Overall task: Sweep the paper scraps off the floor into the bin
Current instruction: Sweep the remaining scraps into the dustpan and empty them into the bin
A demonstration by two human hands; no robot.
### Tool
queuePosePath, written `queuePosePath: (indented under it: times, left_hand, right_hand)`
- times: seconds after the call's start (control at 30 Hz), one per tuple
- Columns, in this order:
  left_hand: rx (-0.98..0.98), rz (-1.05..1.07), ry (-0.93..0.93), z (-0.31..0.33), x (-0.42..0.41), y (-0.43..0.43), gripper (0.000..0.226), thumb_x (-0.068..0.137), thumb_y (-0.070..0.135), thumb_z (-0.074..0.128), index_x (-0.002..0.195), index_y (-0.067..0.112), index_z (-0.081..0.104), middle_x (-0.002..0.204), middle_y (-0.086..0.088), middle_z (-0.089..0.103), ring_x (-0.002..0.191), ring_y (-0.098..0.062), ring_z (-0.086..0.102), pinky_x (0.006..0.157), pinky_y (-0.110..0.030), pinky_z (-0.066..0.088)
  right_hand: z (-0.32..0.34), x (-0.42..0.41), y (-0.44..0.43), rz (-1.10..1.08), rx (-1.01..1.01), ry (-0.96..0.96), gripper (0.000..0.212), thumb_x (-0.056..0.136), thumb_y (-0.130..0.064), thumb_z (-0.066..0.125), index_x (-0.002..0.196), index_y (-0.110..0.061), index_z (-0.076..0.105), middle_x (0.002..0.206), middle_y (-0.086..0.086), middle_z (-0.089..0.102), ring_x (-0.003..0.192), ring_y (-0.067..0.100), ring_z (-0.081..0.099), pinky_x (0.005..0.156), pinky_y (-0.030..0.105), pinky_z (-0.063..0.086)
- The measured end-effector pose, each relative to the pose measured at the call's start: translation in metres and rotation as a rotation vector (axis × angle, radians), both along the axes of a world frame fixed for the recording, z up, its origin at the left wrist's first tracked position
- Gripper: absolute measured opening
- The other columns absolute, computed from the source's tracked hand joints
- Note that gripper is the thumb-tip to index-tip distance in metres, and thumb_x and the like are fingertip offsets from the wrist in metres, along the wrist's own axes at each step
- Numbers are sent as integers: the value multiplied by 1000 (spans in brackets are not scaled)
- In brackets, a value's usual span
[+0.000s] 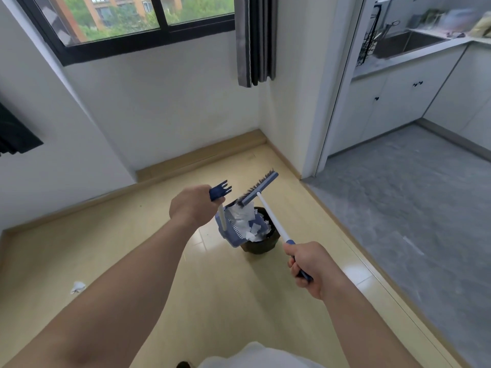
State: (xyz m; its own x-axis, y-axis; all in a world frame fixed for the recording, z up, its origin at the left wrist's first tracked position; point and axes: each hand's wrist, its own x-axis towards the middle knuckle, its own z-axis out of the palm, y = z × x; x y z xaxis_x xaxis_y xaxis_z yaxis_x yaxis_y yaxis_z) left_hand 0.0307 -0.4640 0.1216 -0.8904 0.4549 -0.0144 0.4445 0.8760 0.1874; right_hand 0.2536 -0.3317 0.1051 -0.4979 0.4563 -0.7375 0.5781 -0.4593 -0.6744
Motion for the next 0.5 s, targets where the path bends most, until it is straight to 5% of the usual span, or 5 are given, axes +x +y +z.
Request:
queuePosePath:
  times: [0.5]
  left_hand:
    - [-201, -154, 63, -10, 1, 22, 32, 93, 55, 52, 85, 25, 58, 73, 4, 56, 69, -24, 58, 50, -24, 34]
  right_hand:
    - [-46, 7, 14, 73, 92, -118, 13, 91, -10, 50, 79, -9, 49, 58, 7, 39, 45, 16, 29, 44, 17, 20]
